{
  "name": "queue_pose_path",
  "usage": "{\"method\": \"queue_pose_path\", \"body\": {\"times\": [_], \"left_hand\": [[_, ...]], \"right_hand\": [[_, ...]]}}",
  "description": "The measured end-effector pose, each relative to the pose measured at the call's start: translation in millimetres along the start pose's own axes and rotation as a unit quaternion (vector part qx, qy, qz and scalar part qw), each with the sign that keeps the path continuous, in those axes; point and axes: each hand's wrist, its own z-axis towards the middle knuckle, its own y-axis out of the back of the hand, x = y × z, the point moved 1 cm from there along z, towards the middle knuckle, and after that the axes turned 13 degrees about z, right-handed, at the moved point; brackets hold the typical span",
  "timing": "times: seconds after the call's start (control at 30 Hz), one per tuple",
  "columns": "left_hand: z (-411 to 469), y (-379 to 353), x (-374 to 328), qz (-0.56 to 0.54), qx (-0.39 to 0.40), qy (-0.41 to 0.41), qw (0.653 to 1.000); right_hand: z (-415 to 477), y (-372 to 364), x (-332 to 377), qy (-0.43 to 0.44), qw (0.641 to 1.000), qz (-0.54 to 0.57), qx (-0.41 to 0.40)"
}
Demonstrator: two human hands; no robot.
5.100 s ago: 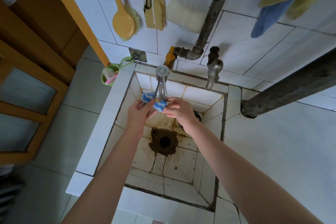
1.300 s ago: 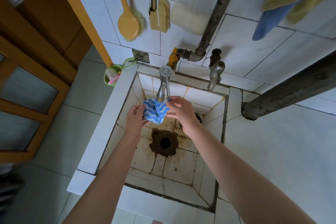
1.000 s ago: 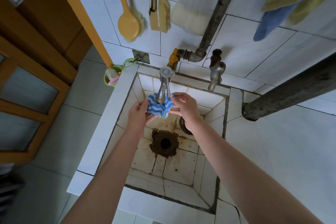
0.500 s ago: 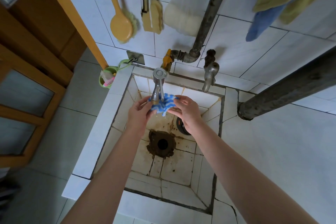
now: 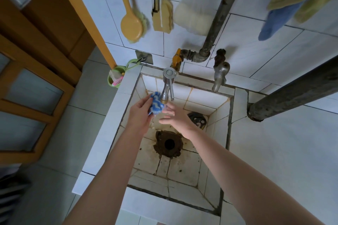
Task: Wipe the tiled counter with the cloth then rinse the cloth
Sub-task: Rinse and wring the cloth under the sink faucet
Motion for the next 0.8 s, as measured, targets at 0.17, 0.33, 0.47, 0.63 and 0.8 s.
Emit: {"method": "queue_pose_path", "body": {"times": [0.17,0.33,0.47,0.63,0.8], "left_hand": [[0.7,1.9,-1.9,0.043,0.027,-0.012,0.999],[0.7,6.7,2.3,0.059,0.063,0.003,0.996],[-2.4,13.2,7.0,0.158,0.049,-0.007,0.986],[-5.0,25.7,14.2,0.314,0.0,-0.058,0.948],[-4.6,22.1,25.3,0.301,-0.023,-0.054,0.952]], "right_hand": [[5.3,-7.2,-6.5,0.038,0.996,-0.039,-0.068],[5.9,-1.8,-2.5,0.036,0.996,0.028,-0.076],[-1.1,6.4,2.2,-0.006,0.986,0.14,-0.09],[-9.2,9.8,22.9,0.0,0.975,0.217,-0.052],[-10.5,2.1,21.7,0.032,0.989,0.092,-0.114]]}}
